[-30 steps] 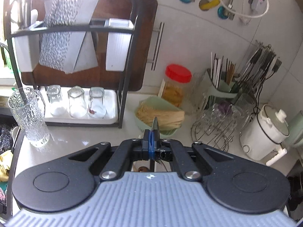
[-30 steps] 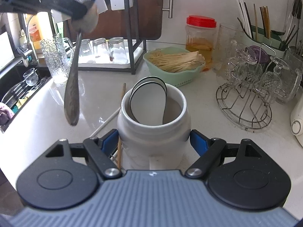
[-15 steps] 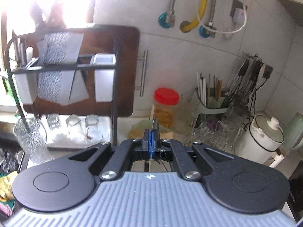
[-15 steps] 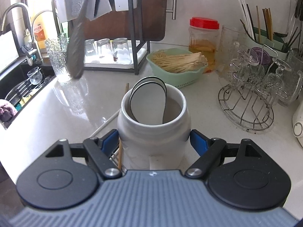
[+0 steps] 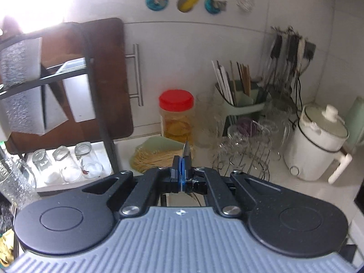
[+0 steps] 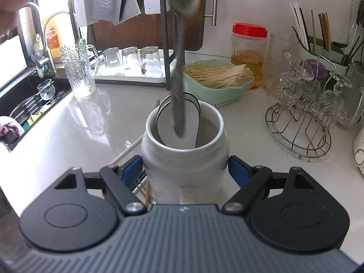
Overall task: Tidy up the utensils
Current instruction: 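Lift the steel spoon with the left gripper and carry it over the jar, then lower the steel spoon into the jar and open the left gripper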
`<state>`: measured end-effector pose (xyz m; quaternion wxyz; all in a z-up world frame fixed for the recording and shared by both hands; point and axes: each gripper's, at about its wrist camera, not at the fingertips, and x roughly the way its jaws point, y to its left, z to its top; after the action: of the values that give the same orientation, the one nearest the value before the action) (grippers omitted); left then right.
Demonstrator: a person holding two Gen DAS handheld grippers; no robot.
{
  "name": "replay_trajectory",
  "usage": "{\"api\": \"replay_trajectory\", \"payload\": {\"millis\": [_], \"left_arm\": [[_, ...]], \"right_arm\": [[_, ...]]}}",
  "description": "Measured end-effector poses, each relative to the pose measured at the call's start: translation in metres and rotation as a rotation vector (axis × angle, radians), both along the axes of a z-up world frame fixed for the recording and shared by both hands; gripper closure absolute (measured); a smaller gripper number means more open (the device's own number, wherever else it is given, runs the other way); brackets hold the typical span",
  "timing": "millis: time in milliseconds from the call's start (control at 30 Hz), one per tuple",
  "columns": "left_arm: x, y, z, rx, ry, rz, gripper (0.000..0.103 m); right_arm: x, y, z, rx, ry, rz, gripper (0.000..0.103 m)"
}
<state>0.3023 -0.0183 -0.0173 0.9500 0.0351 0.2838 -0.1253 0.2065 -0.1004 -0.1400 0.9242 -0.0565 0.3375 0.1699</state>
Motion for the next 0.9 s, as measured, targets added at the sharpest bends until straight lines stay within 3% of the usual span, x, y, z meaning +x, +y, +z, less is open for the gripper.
{"api": "replay_trajectory", "payload": {"millis": [300,567,900], "left_arm": [[-0.01,-0.014,-0.007,0.07,0.007,-0.048,0.102],[-0.027,0.001,-0.004,-0.003,0.15,-0.048,0.101],[-0.043,-0.001,0.0,0.04,0.303,-0.127,0.098]], "right_arm": [[0.001,-0.001,0.0,0.008,-0.009,0.006,0.019],[-0.001,-0.001,-0.001,0.013,-0.018,0.006,0.019],[-0.003,-0.003,-0.001,0.014,-0.025,0.019,0.019]]}}
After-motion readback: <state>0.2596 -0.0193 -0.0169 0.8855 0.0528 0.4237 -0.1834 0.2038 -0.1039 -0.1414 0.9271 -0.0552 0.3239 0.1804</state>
